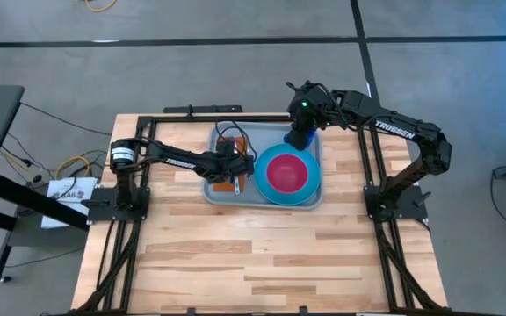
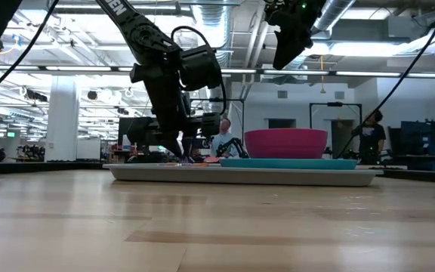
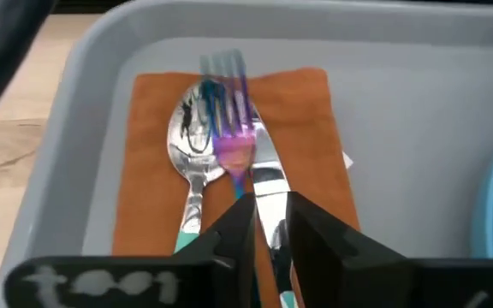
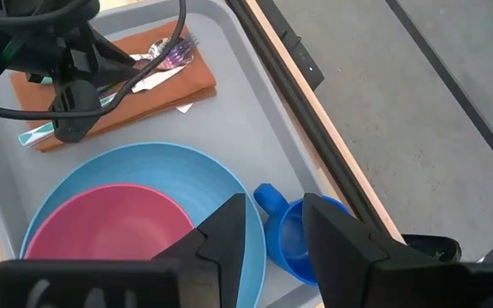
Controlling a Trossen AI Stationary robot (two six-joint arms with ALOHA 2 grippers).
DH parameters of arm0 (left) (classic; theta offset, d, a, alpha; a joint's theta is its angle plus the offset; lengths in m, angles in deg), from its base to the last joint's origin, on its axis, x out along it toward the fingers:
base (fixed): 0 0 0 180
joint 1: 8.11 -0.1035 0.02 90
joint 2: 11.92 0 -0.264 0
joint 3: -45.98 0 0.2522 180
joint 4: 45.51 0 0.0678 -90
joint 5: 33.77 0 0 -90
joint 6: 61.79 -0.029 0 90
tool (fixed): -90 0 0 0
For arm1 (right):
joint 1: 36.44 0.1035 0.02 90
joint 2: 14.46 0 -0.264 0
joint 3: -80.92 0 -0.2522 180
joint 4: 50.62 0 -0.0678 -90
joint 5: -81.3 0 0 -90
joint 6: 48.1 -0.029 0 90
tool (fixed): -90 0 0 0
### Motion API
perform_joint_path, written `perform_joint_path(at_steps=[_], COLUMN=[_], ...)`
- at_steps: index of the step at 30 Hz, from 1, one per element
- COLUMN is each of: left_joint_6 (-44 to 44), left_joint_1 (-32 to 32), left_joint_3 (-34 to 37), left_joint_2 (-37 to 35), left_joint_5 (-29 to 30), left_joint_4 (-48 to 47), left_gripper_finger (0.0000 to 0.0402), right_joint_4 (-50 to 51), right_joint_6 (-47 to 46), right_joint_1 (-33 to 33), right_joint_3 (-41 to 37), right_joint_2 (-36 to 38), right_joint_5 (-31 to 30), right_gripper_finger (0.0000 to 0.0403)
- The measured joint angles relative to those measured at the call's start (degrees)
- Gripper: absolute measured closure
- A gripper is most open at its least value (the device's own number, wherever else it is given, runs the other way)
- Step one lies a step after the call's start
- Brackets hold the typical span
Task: Set up tray
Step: Return to Home Position
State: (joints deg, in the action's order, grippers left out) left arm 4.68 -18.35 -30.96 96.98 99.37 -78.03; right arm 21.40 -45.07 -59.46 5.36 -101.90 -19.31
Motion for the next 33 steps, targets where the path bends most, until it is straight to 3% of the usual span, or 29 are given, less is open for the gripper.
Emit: perform_joint_path(at_steps=[11, 17, 22, 26, 30, 33], left_joint_6=[-11.0, -27.7, -43.2, -49.2, -49.8, -45.3], left_joint_1=[0.0, 0.0, 0.0, 0.5, 1.5, 3.0], left_joint_3=[-0.7, -5.1, -11.0, -13.9, -13.5, -11.4], left_joint_2=[-1.3, -7.3, -16.3, -26.0, -37.9, -47.0], left_joint_5=[-6.5, -8.9, -7.7, -2.8, 3.7, 6.0], left_joint_4=[-0.2, -2.2, -11.6, -22.4, -35.5, -45.1], left_gripper_finger=[0.0331, 0.0331, 0.0331, 0.0331, 0.0331, 0.0331], right_joint_4=[0.0, 2.4, 4.7, 6.6, 7.5, 1.6], right_joint_6=[0.0, 0.0, 0.0, 0.0, 0.3, 3.9], right_joint_1=[0.0, 0.0, 0.2, 1.7, 4.5, 7.7], right_joint_3=[0.0, 0.0, 0.0, 0.0, -0.7, -6.6], right_joint_2=[0.0, 0.8, 4.6, 10.5, 17.9, 25.0], right_joint_5=[0.0, 0.0, -0.1, -0.2, 0.0, 1.8], right_gripper_finger=[0.0291, 0.0291, 0.0291, 0.0291, 0.0291, 0.0291])
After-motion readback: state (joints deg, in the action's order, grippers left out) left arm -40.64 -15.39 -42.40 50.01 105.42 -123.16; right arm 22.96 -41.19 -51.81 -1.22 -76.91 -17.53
